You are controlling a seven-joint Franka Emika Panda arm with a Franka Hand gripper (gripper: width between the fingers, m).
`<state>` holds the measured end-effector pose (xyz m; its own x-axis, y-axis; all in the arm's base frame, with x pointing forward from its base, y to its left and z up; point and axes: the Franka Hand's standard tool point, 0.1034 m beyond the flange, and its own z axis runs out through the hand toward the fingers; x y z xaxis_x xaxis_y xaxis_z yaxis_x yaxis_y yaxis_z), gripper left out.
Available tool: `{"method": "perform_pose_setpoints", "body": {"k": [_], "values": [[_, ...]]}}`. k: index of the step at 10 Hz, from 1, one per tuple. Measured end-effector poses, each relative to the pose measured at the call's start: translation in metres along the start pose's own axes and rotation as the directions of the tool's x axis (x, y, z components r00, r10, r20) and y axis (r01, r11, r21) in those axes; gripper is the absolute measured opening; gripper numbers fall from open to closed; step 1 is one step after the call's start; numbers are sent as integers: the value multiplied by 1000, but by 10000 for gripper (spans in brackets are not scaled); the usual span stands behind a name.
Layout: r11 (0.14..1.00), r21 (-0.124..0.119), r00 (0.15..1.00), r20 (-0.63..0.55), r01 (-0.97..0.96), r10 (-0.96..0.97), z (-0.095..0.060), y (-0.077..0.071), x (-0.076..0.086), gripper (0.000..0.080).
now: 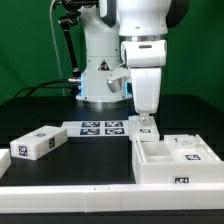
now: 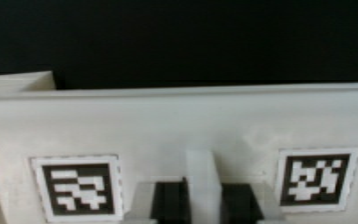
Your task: Assemble cabinet
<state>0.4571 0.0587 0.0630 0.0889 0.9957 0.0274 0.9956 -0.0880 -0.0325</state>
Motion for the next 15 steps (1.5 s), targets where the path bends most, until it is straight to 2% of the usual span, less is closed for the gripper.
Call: {"method": "perform_pose_setpoints", "body": {"k": [4, 9, 13, 15], "values": [[1000, 5, 1000, -4, 6, -6, 3, -4, 10, 68], [1000, 26, 1000, 2, 4, -4, 3, -2, 6, 68], [1000, 27, 1000, 3, 3, -4, 3, -2, 6, 68], [999, 37, 1000, 12, 7, -7, -3, -1, 7, 68]]}}
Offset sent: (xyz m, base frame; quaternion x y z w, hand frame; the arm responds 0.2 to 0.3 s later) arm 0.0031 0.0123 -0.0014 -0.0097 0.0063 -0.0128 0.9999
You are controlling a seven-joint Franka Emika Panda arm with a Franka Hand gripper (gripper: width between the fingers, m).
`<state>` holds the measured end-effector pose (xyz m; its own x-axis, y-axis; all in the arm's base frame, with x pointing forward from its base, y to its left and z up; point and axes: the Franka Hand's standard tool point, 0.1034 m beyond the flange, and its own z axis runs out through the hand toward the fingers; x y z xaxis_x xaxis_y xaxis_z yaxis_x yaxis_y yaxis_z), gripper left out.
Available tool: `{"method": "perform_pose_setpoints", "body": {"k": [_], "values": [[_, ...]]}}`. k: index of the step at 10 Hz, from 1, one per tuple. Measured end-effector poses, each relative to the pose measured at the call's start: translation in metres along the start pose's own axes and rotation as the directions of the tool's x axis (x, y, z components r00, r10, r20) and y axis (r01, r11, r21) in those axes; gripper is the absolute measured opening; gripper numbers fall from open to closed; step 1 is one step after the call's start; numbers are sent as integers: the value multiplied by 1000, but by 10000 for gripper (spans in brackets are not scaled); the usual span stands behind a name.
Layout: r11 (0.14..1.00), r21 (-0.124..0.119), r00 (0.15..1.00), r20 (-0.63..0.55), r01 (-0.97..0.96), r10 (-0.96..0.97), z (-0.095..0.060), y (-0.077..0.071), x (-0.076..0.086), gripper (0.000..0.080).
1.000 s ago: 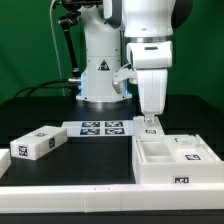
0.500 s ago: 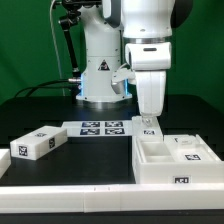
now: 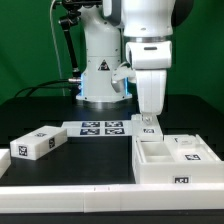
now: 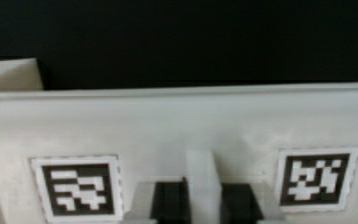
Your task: Assemble cabinet
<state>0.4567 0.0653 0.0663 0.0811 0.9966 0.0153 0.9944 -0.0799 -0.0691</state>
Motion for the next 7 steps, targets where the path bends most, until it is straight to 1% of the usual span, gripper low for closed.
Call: {"method": "perform_pose_setpoints", "body": {"k": [1, 7], "values": [[1000, -1, 1000, 2, 1, -1, -3, 2, 0, 68], [1000, 6, 1000, 1, -3, 3, 0, 2, 0, 68]]}}
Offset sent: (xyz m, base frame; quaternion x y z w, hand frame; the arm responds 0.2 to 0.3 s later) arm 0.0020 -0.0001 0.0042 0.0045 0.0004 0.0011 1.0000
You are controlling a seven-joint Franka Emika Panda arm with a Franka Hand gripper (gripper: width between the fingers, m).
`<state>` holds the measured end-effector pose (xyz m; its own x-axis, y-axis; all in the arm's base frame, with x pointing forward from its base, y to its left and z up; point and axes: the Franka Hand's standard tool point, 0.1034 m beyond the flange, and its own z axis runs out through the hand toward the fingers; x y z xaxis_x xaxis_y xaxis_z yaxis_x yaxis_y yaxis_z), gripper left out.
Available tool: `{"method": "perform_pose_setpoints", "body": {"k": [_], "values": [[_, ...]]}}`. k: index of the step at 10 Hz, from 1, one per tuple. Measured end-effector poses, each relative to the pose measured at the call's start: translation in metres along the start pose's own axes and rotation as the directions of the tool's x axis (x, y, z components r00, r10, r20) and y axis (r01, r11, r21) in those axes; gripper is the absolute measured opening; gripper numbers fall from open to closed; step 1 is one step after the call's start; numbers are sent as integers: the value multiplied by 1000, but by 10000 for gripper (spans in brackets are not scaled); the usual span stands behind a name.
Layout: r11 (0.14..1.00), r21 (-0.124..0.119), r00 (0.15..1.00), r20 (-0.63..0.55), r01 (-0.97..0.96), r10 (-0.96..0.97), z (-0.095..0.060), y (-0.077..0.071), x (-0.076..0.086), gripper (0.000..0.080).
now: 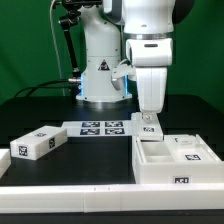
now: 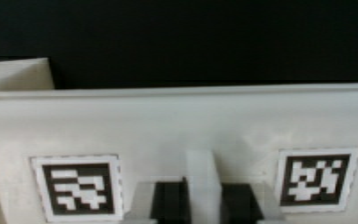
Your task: Assemble cabinet
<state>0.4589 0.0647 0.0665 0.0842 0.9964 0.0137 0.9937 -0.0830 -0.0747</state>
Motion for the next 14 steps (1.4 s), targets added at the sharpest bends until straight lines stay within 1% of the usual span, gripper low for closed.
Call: {"method": "perform_pose_setpoints", "body": {"k": [4, 6, 8, 10, 14], "values": [[1000, 8, 1000, -1, -1, 1, 3, 0, 0, 68], [1000, 2, 1000, -3, -20, 20, 3, 0, 4, 68], [1000, 2, 1000, -3, -22, 22, 3, 0, 3, 68], [1000, 6, 1000, -2, -8, 8, 2, 1, 6, 68], [1000, 10, 1000, -3, -12, 12, 3, 1, 4, 68]]}}
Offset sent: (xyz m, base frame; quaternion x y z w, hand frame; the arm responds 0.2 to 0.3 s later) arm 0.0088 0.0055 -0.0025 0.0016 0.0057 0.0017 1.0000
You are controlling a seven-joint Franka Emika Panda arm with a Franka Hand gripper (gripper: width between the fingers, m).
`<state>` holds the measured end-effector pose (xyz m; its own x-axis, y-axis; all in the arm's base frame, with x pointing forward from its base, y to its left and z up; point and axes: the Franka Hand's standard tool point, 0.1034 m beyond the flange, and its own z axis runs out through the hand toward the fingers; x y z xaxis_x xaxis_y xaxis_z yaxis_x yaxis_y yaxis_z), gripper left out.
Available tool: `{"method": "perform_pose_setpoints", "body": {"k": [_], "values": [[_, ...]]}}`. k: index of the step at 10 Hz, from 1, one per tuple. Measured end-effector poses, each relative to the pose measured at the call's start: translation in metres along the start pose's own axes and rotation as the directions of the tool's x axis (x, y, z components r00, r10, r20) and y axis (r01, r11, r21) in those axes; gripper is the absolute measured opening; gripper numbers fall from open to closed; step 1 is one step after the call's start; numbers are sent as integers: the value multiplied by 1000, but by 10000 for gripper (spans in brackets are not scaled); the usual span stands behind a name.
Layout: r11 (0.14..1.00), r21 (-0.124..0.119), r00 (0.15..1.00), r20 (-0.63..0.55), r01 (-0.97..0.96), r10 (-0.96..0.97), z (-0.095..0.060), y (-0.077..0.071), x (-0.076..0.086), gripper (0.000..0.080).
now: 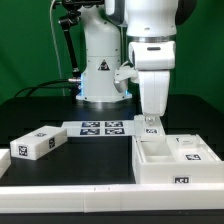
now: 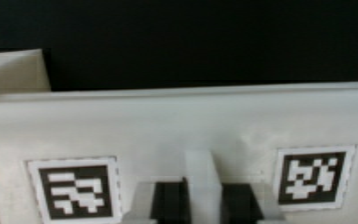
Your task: Assemble cabinet
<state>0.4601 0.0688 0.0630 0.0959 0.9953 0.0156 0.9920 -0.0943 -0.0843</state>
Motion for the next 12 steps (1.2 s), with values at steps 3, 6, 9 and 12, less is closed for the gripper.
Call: {"method": "perform_pose_setpoints", "body": {"k": [3, 6, 9, 12], "values": [[1000, -3, 1000, -1, -6, 6, 0, 0, 0, 68], [999, -32, 1000, -14, -16, 15, 1, 0, 1, 68], [999, -42, 1000, -18, -8, 7, 1, 2, 2, 68], [999, -45, 1000, -18, -3, 2, 1, 6, -1, 68]]}}
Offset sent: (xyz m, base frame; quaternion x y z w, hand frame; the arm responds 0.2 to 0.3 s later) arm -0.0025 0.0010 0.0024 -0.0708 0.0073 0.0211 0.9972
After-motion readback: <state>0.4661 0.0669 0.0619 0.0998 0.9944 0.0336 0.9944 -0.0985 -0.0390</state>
